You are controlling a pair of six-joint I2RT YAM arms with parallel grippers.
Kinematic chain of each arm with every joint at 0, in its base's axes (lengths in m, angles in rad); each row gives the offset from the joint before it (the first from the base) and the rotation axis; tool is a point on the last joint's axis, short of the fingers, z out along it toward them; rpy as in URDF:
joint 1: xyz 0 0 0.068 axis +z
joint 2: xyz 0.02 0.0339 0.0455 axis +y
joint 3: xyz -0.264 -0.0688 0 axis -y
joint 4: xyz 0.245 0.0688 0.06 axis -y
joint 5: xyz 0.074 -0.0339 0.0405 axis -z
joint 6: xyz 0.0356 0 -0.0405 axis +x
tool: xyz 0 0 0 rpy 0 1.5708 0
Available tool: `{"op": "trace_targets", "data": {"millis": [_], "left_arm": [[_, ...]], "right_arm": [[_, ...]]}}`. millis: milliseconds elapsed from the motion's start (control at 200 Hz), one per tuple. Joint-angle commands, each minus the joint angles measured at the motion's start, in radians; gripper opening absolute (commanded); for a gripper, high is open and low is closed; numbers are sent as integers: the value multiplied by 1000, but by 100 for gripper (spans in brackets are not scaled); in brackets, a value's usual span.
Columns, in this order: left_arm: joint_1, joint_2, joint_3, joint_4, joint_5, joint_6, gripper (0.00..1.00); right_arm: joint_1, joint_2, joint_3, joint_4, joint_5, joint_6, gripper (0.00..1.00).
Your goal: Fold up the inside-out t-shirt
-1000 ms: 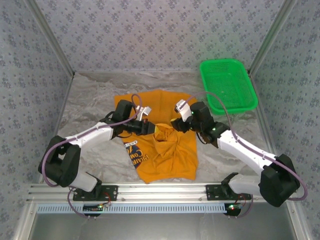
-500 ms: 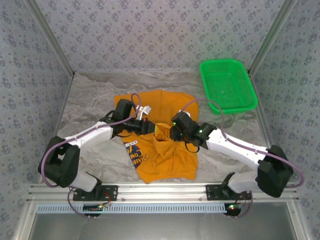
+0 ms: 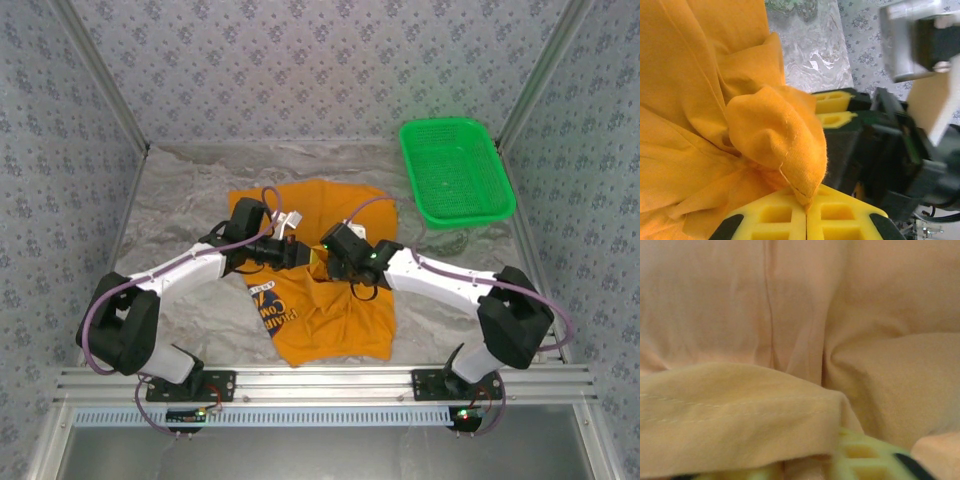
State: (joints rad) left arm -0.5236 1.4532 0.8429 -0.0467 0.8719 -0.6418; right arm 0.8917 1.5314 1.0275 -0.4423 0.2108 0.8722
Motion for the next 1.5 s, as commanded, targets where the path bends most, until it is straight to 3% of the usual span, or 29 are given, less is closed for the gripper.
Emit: {"op": "trace_targets", "data": {"millis": [0,40,275,525,710,835,890,979,1009,1109,1204,1389,1494], "left_arm": [[-4,-22,36,35,9,-6,7],[-4,-22,40,23,-2,1,7],[2,13,110,-150,-141,123,8],[32,118,299,-300,-356,254,6],[67,251,453,-356,-389,282,7],[70,332,613,-447,-445,323,8],[68,365,712,-496,-450,342,9],[69,412,843,-538,-469,372,10],[73,433,890,-551,-477,381,10],[94,526,1067,-614,-484,378,10],[129,594,1238,-655,-399,334,11],[161,662,1649,-757,-338,354,13],[140,607,1688,-793,-334,445,14]], "right_arm": [[15,7,33,-48,38,26,7],[16,-6,32,-47,45,19,0],[-27,-118,72,-62,-37,-82,0],[-172,-208,144,-123,-196,-287,0],[-253,-265,138,-76,-334,-368,0],[-321,-280,111,124,-631,-342,0],[-322,-278,140,119,-569,-326,0],[-334,-255,206,53,-290,-287,0],[-351,-236,216,50,-250,-241,0],[-432,-131,251,122,-356,-60,0],[-494,-21,316,223,-509,-6,0],[-525,-20,479,262,-513,-261,0],[-514,-122,516,269,-525,-406,0]]}}
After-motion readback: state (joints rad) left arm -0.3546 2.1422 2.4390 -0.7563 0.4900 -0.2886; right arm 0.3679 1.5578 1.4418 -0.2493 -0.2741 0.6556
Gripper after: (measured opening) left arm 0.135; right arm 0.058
